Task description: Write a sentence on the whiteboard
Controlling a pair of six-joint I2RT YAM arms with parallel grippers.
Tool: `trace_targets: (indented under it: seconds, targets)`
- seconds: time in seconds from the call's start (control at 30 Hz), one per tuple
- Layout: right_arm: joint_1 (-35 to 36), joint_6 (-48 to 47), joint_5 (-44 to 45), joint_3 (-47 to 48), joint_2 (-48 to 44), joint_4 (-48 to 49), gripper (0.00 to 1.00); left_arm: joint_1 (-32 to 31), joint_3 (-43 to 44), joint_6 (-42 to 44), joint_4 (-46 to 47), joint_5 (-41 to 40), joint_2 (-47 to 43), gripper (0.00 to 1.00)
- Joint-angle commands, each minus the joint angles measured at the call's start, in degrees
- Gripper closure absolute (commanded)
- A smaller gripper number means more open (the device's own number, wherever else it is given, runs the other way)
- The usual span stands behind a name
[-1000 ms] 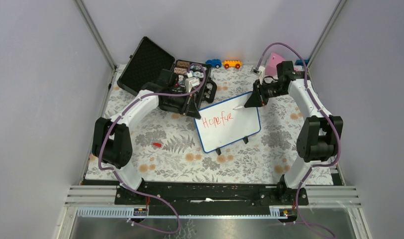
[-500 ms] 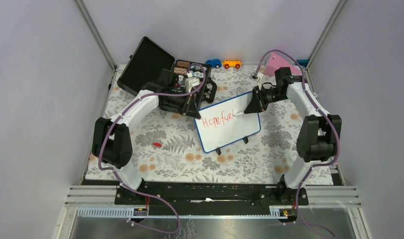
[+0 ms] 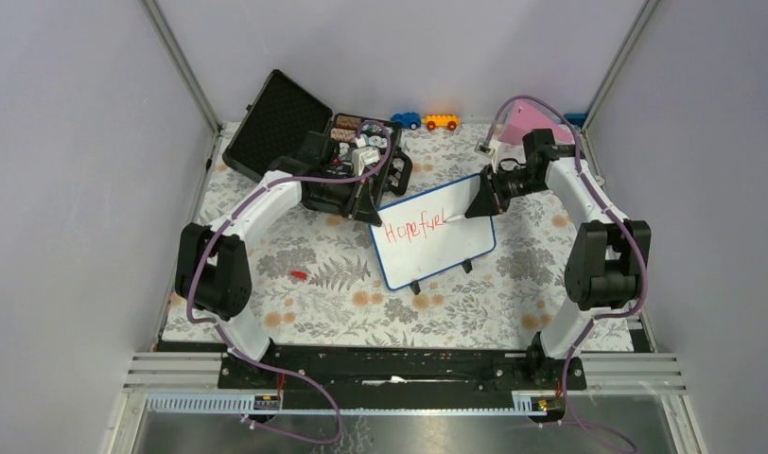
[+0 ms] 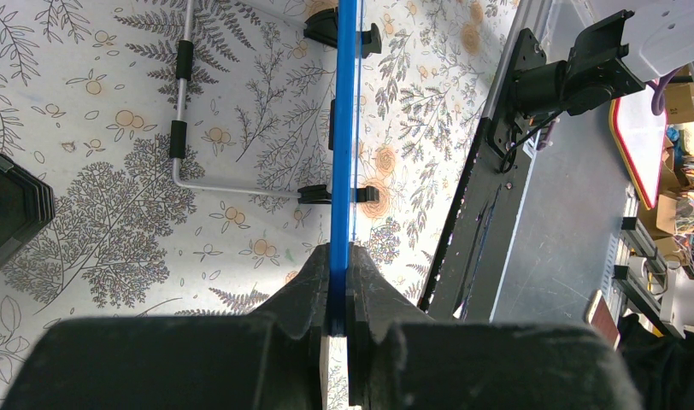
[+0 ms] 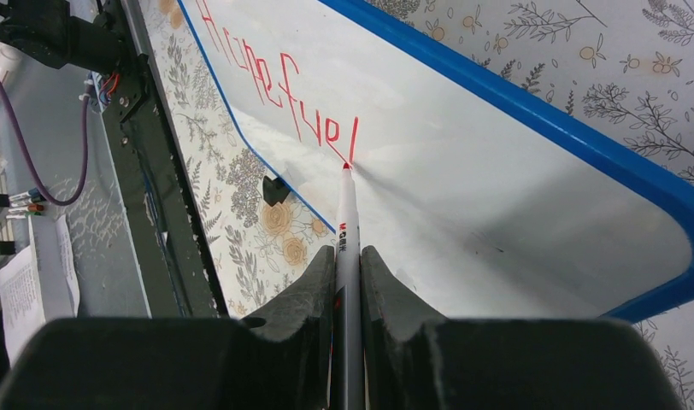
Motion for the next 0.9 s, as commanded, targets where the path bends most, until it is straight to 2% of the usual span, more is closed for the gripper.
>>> trace_targets:
  seconds: [0.0,0.87]
  targets:
    - [-0.77,-2.06,-0.32,3.24,-3.58,-2.78,1.00,-0.74,0.64,1.71,0.31,-0.82,0.04,1.00]
    - [-1.49,-0.52,-0.67,4.50,-0.44,-1.25,1.00,-0.79,0.66,1.83,0.27,-0.91,0.27,1.00]
